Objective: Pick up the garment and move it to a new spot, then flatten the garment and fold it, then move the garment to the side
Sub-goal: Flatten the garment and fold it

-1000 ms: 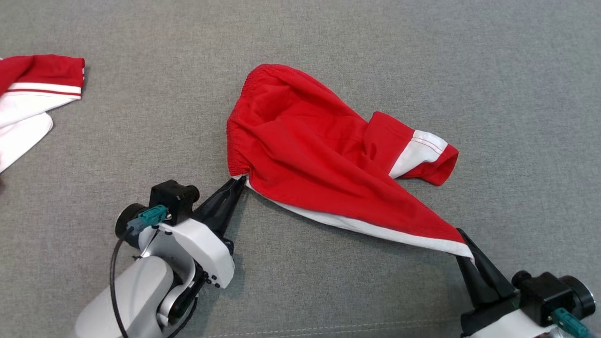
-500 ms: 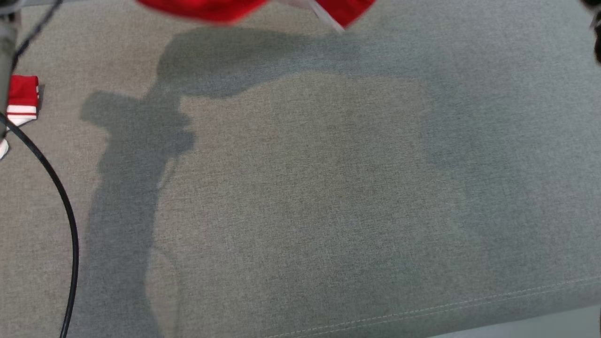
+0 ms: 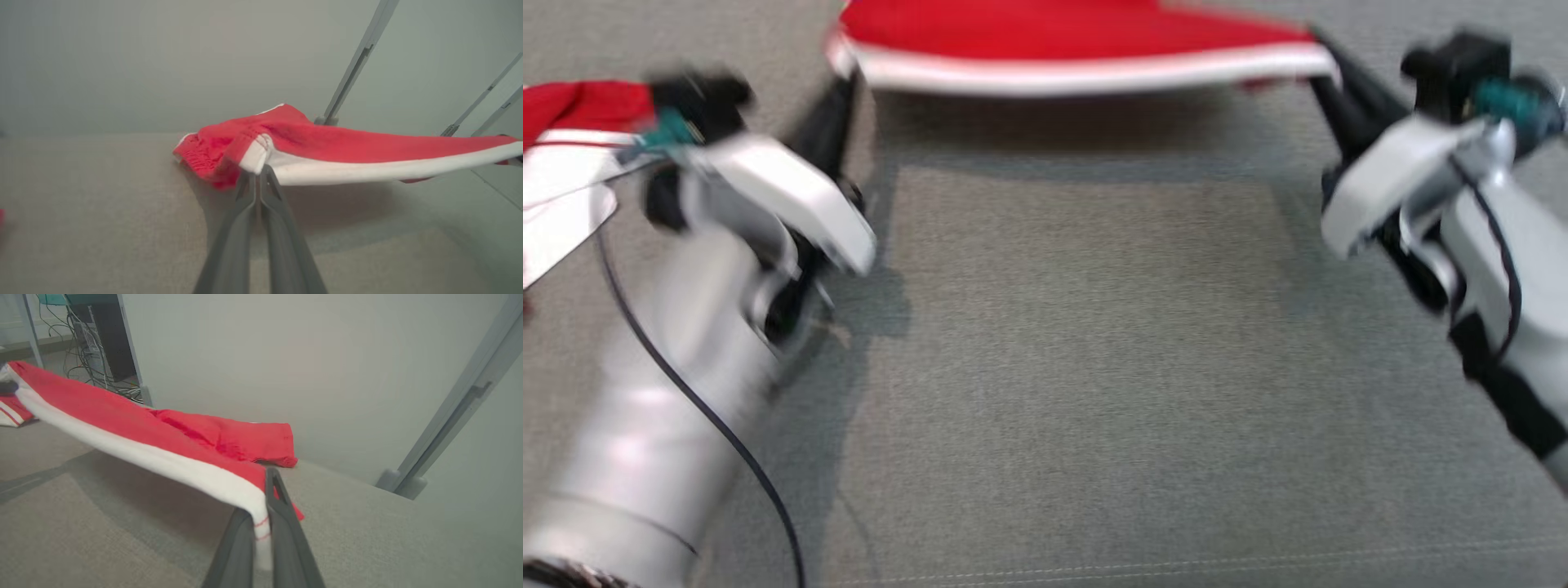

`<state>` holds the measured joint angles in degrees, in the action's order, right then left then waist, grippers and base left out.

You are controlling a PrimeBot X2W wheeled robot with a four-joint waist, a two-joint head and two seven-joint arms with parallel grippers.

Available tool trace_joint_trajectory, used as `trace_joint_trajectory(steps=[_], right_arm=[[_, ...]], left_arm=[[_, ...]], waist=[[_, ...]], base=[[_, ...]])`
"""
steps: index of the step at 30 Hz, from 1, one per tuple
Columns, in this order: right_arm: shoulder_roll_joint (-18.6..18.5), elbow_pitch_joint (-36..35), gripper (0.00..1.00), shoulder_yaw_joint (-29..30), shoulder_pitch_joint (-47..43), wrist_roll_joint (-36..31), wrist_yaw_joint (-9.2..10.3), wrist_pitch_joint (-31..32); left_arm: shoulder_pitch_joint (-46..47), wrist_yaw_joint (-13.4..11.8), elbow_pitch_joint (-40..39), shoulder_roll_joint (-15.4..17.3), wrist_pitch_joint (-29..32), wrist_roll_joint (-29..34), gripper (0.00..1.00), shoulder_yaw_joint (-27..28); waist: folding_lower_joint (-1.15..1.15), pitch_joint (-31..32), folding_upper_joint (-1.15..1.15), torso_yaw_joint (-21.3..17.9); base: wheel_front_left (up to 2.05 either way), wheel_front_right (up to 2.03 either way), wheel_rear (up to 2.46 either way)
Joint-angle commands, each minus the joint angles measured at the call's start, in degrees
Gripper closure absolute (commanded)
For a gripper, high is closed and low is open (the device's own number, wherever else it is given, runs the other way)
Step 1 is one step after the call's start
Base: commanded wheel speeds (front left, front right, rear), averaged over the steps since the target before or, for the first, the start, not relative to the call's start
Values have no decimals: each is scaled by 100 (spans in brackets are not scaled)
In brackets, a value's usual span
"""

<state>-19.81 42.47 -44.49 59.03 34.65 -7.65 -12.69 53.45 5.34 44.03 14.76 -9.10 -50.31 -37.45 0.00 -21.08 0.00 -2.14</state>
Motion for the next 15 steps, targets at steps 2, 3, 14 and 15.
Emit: trace_joint_trajectory(steps=[2,3,14,15], right_arm=[[-92,-331,100,48,-606,253,16,-123],[-104,-421,100,71,-838,375,16,-132],[-119,-1492,100,912,-2822,316,16,-216],[-106,-1617,100,1023,-3032,232,16,-217]], left_arm=[[-173,-23,-132,96,-174,-149,100,164],[-333,-8,-135,38,-211,-190,100,147],[-1751,-503,-817,175,-515,18,100,63],[-1944,-615,-988,215,-533,22,100,111]], waist=[[0,-127,0,170],[0,-117,0,188],[0,362,0,66],[0,425,0,57]], base=[[0,0,0],[0,0,0],[0,0,0],[0,0,0]])
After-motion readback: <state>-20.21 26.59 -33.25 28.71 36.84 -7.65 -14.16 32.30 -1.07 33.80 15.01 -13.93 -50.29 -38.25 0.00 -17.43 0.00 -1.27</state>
